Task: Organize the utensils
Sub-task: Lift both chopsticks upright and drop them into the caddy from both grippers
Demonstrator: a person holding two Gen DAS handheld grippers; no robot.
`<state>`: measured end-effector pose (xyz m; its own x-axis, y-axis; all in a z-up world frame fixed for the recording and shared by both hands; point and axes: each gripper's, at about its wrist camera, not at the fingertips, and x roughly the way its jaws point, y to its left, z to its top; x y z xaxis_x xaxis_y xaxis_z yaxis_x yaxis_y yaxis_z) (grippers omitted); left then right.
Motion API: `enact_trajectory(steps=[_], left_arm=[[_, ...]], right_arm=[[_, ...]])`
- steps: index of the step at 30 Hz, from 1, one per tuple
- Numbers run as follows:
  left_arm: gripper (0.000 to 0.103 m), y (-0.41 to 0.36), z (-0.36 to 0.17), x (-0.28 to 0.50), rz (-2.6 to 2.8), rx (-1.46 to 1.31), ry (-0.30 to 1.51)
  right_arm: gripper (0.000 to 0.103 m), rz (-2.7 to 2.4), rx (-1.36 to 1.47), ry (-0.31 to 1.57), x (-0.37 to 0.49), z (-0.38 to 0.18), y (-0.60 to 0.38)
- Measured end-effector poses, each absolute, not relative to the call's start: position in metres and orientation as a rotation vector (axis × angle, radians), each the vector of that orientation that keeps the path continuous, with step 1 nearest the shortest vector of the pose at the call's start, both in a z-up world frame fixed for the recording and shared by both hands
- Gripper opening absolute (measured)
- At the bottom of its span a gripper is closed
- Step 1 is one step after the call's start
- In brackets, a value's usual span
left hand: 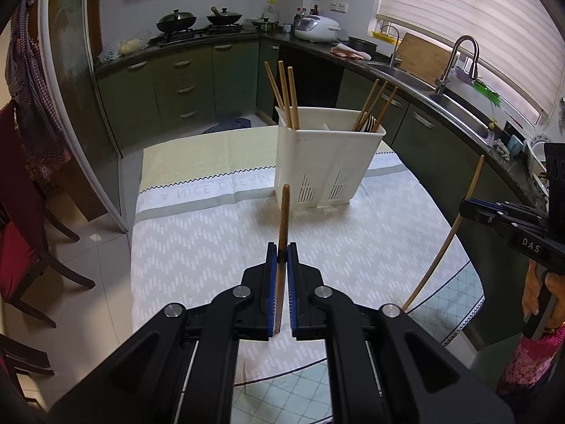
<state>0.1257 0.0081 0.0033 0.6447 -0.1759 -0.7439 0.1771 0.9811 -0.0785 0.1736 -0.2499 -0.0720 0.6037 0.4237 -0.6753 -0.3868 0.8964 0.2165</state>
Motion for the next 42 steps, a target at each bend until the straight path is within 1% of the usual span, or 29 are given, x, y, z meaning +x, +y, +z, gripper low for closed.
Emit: enact_trajectory(steps=[7,13,20,28,32,37,42], left_arm=[[0.006,0.005,0.010,0.127,-0.216,0.008,0.841],[0.006,-0.002,0.027,0.131,-0.242,0.010,0.826],[0.006,-0.013,0.078,0.151,-0.259,0.014,0.757],[0.006,-0.032,0.152,0.185,-0.271,0.012,0.607],[0.006,-0.044,0.169,0.206,-0.269,0.003,0.557],[0.006,-0.060,0.170,0.237,-0.249,0.025,0.523],[0.006,-0.066,0.143,0.272,-0.221,0.031,0.550]], right_arm=[[0.007,0.471,0.047,0.784,0.175,-0.065,-0.250],[0.007,0.480,0.044,0.758,0.178,-0.048,-0.247],[0.007,0.498,0.047,0.681,0.190,-0.002,-0.244],[0.007,0.502,0.059,0.570,0.221,0.060,-0.238],[0.007,0.487,0.066,0.506,0.244,0.084,-0.231],[0.007,0.462,0.076,0.449,0.281,0.102,-0.223],[0.007,0.418,0.053,0.444,0.321,0.092,-0.214]])
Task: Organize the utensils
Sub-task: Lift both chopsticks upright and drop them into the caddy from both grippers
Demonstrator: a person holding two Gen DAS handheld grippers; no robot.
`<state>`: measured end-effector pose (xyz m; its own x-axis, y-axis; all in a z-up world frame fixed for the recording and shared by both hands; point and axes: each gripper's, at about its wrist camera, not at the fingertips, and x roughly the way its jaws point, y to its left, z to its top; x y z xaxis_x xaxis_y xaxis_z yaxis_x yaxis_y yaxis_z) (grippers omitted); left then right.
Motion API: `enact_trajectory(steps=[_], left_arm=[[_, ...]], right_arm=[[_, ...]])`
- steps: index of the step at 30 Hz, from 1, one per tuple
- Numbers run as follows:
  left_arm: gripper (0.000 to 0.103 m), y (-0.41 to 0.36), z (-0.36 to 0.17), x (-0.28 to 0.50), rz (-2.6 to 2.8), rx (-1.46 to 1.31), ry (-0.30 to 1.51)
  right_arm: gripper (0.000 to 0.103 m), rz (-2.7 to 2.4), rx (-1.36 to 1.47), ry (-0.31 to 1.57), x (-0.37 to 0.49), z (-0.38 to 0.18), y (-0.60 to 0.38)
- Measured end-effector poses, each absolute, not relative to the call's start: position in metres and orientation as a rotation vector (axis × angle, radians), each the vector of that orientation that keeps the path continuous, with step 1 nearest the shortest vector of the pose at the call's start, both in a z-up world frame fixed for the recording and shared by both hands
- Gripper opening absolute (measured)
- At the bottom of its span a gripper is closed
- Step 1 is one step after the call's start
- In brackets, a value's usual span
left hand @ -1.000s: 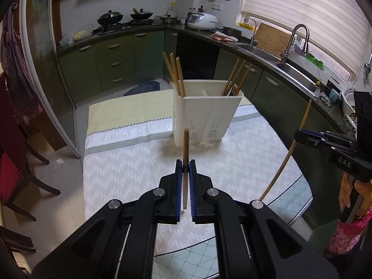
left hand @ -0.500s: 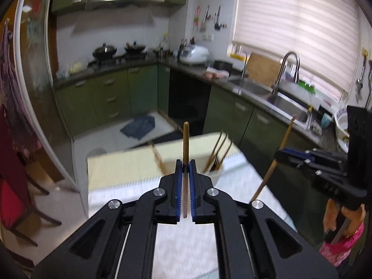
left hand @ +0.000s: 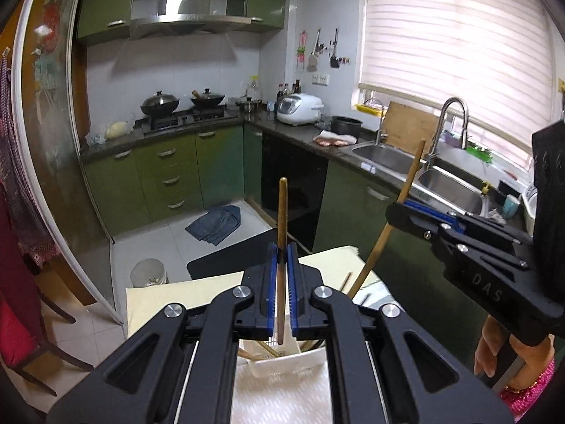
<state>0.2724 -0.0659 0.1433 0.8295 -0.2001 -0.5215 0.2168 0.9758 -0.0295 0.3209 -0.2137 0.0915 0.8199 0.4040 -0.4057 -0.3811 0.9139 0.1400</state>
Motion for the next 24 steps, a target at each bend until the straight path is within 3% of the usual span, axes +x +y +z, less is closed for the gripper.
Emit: enact_trajectory(steps=[15,17,19,21,23,24], left_arm=[[0.006,-0.055,0.040,0.295,-0.194,0.047,0.729],[0.014,-0.051,0.031,0.292,-0.188,0.041,0.737],[0.032,-0.046,0.027,0.288,-0.181,0.027,0.731],[0.038,-0.043,0.028,0.281,-0.175,0.025,0.712],[0.055,-0.043,0.033,0.268,-0.169,0.033,0.673],[0.073,-0.042,0.038,0.257,-0.161,0.037,0.636]], right_arm=[[0.009,0.413,-0.020,0.602,0.356,-0.005,-0.187],[0.024,0.413,-0.038,0.609,0.354,-0.013,-0.183],[0.026,0.408,-0.052,0.603,0.347,-0.018,-0.182],[0.027,0.411,-0.054,0.594,0.338,-0.019,-0.181],[0.045,0.413,-0.045,0.566,0.324,-0.014,-0.184],[0.052,0.416,-0.039,0.542,0.314,-0.010,-0.187]])
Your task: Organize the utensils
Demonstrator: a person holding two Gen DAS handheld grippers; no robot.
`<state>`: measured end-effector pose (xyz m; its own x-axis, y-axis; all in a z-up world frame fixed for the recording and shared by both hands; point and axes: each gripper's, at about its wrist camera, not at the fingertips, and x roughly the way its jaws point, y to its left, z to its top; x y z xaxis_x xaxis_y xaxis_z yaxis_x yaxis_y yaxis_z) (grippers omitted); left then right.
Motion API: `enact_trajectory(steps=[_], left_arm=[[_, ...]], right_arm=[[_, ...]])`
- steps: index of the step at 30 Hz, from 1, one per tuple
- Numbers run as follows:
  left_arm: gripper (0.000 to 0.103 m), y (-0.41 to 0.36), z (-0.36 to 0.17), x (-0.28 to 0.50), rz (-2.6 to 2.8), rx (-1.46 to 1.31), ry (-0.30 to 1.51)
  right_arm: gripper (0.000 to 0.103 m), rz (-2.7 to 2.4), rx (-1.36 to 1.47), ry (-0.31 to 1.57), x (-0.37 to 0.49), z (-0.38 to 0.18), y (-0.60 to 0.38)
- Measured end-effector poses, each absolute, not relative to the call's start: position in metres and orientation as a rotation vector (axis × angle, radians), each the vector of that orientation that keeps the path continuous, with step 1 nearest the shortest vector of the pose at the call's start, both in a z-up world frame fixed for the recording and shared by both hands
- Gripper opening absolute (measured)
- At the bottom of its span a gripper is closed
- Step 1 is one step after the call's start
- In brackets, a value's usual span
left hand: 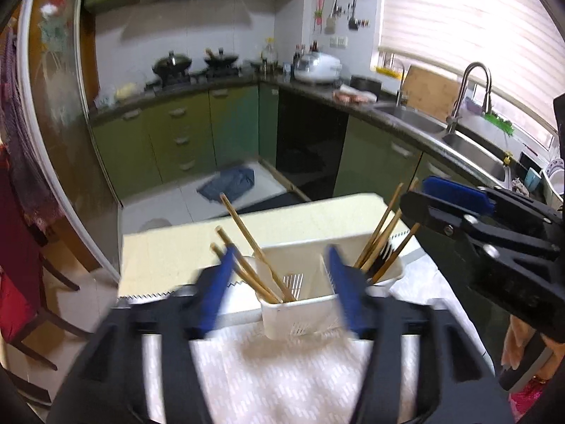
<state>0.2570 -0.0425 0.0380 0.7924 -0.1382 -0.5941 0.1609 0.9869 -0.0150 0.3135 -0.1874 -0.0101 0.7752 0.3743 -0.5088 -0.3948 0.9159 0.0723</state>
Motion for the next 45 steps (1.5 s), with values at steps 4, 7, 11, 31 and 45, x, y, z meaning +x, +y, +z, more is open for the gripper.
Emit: enact_trajectory(steps=[4,7,11,31,45], left_arm=[[0.094,-0.042,0.054,0.206,-0.148,0.063,0.498],[0.096,-0.041,0.053,0.166,-0.133,0.081,0.441],[0.096,-0.031,0.043,0.114,-0.123,0.059,0.415],[0.096,0.020,0.000,-0.042,-0.035,-0.123,0.422],[0.096,0.001,-0.002,-0.041,-0.057,-0.082,0.442]], right_arm=[[0.086,0.426,-0.027,0.425,0.257,0.006,-0.206],[0.092,0.417,-0.025,0.366,0.213,0.009,-0.220],[0.098,0.402,-0.018,0.322,0.153,-0.002,-0.241],[0.099,0.396,-0.012,0.289,-0.032,-0.065,-0.282],[0.099,0.375,-0.006,0.286,-0.039,-0.057,-0.291]])
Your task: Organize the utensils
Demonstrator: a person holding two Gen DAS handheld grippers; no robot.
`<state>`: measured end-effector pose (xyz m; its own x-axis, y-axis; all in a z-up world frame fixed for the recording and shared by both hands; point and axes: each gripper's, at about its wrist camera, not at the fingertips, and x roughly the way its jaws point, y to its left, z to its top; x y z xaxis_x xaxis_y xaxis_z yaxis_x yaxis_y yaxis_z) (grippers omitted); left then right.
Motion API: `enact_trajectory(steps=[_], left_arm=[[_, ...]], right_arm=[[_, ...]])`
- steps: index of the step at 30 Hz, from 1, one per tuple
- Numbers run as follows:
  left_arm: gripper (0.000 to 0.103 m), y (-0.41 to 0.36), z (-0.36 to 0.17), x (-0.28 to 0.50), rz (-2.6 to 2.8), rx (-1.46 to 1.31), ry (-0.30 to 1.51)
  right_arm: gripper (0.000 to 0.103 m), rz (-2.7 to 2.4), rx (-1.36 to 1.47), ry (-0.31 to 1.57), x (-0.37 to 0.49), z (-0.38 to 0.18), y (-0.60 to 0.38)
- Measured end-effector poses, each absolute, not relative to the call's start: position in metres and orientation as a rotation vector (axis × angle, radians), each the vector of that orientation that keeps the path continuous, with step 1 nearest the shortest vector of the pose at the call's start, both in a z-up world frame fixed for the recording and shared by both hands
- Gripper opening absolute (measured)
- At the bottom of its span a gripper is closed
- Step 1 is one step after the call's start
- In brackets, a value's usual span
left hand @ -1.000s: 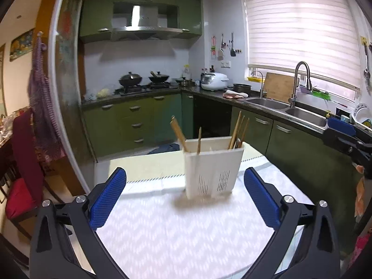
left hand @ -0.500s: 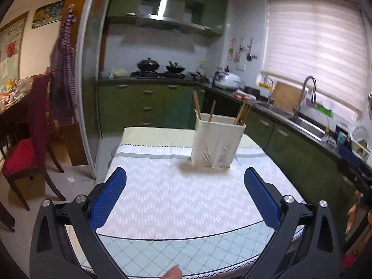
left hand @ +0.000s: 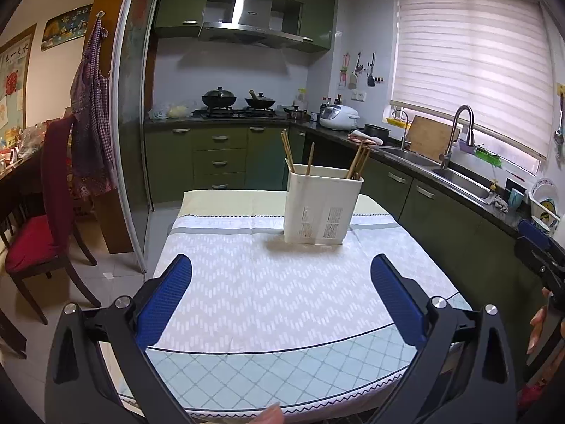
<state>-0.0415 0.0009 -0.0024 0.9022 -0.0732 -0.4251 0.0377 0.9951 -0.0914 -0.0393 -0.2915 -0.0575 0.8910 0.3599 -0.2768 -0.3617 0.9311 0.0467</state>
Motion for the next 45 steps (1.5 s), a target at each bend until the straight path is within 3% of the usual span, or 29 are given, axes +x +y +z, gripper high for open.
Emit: enact_trajectory(steps=[45], left_arm=[[0.097,-0.011,-0.011,-0.043,-0.048,-0.067,0.458]], right_arm=[[0.099,0.391,-0.017,0.302,-0.029,-0.056,-0.277]])
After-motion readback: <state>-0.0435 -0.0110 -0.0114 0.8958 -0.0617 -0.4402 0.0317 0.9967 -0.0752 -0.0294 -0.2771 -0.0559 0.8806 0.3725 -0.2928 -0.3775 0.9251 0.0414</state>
